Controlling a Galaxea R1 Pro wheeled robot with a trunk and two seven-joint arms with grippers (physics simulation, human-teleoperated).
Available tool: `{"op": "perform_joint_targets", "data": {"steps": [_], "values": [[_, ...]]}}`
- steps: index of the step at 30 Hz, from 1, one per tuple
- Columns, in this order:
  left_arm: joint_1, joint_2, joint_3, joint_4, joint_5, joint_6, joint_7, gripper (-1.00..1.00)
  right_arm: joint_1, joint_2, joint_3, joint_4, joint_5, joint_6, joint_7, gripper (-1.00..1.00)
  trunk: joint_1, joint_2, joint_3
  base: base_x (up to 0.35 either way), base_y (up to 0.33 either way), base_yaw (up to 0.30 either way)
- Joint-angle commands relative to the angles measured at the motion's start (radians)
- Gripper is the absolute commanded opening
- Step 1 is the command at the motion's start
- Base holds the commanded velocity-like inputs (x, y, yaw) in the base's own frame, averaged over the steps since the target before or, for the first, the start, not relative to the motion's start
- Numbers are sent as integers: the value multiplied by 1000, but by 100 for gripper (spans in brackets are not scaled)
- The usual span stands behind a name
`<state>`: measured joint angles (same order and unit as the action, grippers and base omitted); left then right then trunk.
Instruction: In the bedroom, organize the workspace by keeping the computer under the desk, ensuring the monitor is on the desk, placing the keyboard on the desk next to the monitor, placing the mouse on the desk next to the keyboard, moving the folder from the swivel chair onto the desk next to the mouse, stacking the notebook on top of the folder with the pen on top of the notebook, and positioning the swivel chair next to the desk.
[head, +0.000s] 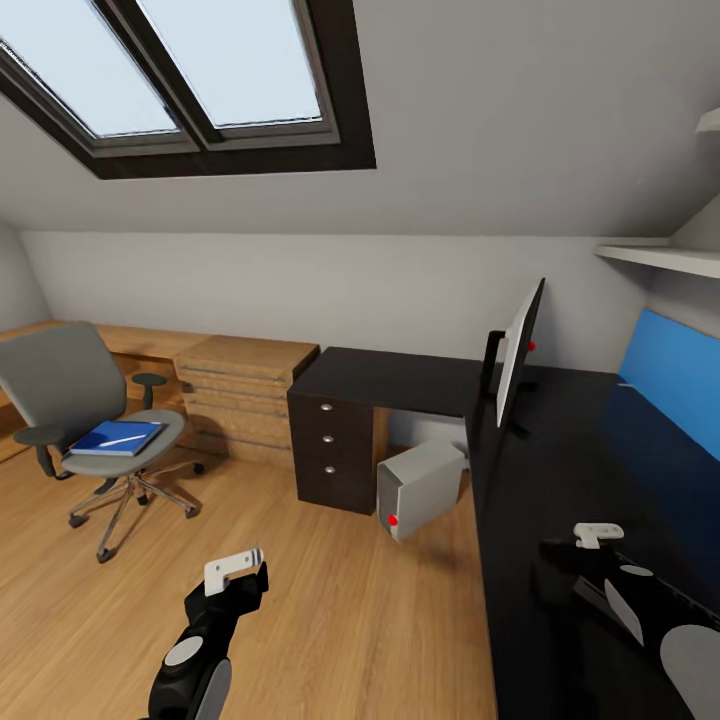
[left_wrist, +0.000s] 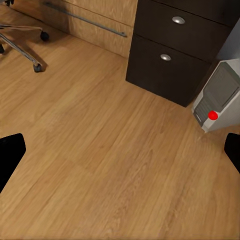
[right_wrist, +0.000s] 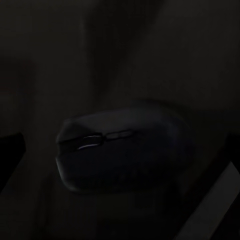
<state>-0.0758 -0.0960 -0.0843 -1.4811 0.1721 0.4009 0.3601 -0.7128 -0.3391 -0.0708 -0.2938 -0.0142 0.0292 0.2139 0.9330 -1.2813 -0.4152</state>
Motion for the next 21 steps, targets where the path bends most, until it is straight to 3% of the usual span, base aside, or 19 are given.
{"op": "perform_joint_targets", "data": {"steps": [1,21], "values": [[0,0,-2,-1,10,3,9,100,0,1,-7,-1,-1,3,7,100,0,-1,-1,46,0,0],[-1,-1,-2,4,9,2,7,100,0,1,-6,1,0,4,7,100,0,-1,-1,35,0,0]]}}
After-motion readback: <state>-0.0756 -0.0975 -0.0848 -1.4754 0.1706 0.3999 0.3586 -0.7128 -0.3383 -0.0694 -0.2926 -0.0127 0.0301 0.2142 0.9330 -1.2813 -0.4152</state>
